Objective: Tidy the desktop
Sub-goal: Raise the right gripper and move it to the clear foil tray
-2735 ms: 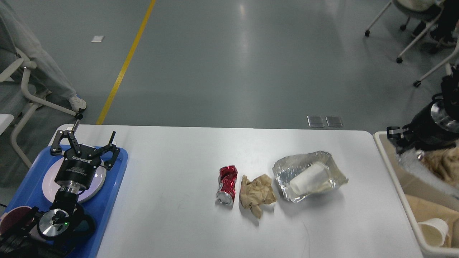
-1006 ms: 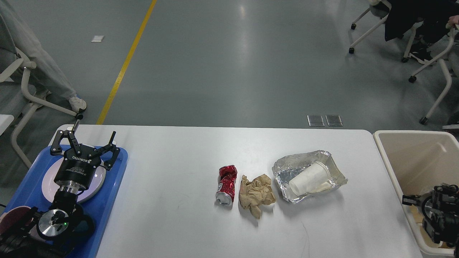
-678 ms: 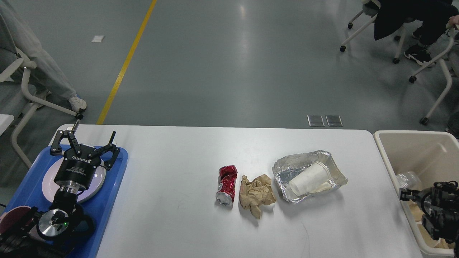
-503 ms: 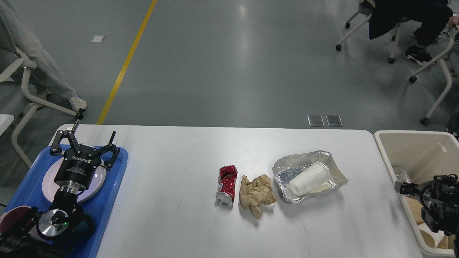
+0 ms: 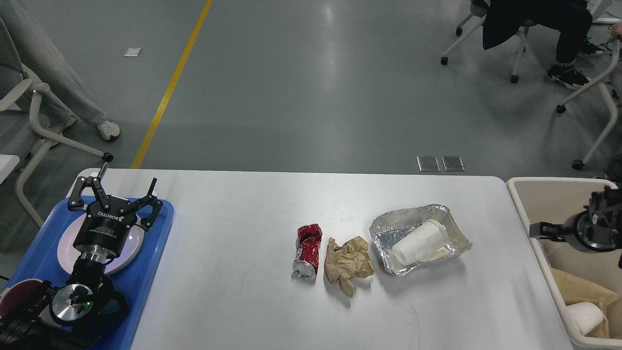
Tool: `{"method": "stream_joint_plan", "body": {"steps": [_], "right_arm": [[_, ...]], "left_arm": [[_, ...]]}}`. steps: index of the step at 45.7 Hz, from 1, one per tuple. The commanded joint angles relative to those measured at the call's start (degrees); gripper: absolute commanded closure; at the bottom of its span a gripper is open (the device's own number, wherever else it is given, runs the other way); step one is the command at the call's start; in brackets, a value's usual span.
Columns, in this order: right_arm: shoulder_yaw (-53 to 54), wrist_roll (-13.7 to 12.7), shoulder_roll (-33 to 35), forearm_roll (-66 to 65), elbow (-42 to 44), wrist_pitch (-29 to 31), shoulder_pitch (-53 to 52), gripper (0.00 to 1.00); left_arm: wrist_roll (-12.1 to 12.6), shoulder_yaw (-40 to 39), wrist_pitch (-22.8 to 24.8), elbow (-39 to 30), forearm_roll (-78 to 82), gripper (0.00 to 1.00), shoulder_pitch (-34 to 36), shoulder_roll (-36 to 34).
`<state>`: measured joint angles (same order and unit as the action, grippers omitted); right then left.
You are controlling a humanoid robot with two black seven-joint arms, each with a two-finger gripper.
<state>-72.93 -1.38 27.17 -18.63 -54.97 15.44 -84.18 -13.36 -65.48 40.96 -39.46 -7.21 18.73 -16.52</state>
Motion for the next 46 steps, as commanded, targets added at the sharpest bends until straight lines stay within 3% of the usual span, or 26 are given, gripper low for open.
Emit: {"method": "stream_joint_plan", "body": {"steps": [1,6,11,21,26,38,46], "right_arm": [[-2.13,-2.66,-3.26,-0.26,-9.79,11.96,-14.06,0.0],[-1.43,-2.75,-6.34,0.17,-15.16,22.69,-24.61,0.0],[-0.72,-2.75,-9.86,0.26,-22.0,25.69,-33.4,0.0],[1.83,-2.84,-10.3,1.05,-35.99,24.82,-47.21,0.0],[2.8,-2.84,-10.47,2.9,-40.38,20.78,-50.2,0.0],[3.76,-2.75,-11.88,5.54,-41.27,13.83,-50.3,0.0],[4.9,-2.75,-11.97,5.71,-38.11,10.49,-44.68,0.0]], "left_arm": [[0.0,0.0,0.0,0.0,0.0,0.04,-0.01,0.0],[0.0,0.0,0.0,0.0,0.0,0.04,-0.01,0.0],[0.0,0.0,0.0,0.0,0.0,0.04,-0.01,0.0],[0.0,0.0,0.0,0.0,0.0,0.04,-0.01,0.0],[0.0,0.0,-0.09,0.0,0.0,0.04,-0.01,0.0],[0.0,0.0,-0.09,0.0,0.0,0.04,-0.01,0.0],[0.0,0.0,0.0,0.0,0.0,0.04,-0.01,0.0]]}}
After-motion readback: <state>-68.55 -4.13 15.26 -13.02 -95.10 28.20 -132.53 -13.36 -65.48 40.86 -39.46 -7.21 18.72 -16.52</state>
